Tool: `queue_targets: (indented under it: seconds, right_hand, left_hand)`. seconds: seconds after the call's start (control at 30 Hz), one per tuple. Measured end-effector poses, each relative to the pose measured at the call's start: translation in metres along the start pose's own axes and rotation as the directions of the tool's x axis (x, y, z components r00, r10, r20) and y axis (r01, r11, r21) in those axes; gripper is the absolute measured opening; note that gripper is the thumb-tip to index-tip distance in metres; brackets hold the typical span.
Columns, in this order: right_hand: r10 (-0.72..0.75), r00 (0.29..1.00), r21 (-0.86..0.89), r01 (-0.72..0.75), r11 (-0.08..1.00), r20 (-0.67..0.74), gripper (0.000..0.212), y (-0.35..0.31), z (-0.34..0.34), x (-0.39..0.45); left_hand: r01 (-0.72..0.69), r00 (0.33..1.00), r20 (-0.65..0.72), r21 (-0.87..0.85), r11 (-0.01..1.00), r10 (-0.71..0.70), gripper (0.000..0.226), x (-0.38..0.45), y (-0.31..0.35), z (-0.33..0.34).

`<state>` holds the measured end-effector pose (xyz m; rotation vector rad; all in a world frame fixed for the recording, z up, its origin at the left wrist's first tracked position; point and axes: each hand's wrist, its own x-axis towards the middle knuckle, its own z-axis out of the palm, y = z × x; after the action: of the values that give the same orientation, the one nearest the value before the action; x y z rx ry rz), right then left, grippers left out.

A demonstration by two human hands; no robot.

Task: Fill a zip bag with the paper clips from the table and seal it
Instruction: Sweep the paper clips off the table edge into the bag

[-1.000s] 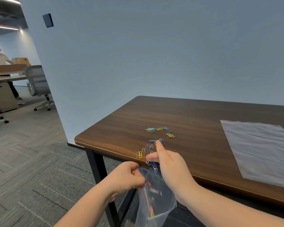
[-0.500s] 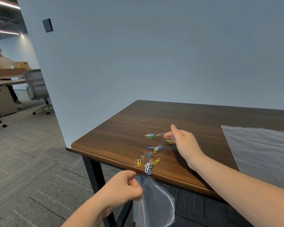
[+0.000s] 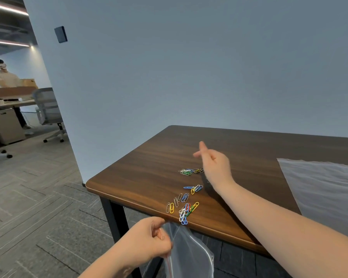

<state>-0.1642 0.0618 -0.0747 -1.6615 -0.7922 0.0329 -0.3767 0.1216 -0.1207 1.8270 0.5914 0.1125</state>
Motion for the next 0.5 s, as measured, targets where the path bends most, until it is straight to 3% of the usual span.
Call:
queue_targets:
  seconds: [0.07,0.17,0.27,0.43,0.5]
  right_hand:
    - [0.067,0.995,-0.134,-0.075,0.988,-0.07,0.057,0.008,-0.009,0.012]
    - [0.23,0.973,-0.234,-0.227,0.945,-0.015,0.069,0.019,-0.008,0.028]
    - [0.281,0.948,-0.356,-0.213,0.91,0.149,0.076,0.02,0.006,0.04]
    - [0.266,0.827,-0.281,-0.137,0.95,0.496,0.072,0.012,0.026,0.04]
    - [0.256,0.791,-0.297,-0.099,0.95,0.556,0.075,0.009,0.031,0.035]
  left_hand:
    - [-0.005,1.0,0.01,0.01,1.0,0.005,0.044,0.0,0.001,-0.001]
    - [-0.004,1.0,0.004,0.039,0.999,0.003,0.033,0.002,0.0,-0.003]
    - [0.011,1.0,0.013,0.057,0.998,-0.012,0.036,0.003,0.0,-0.004]
    - [-0.01,1.0,-0.001,0.044,0.999,0.01,0.049,0.002,-0.002,-0.003]
    - [-0.013,1.0,0.002,0.024,1.0,0.013,0.048,0.001,-0.002,-0.003]
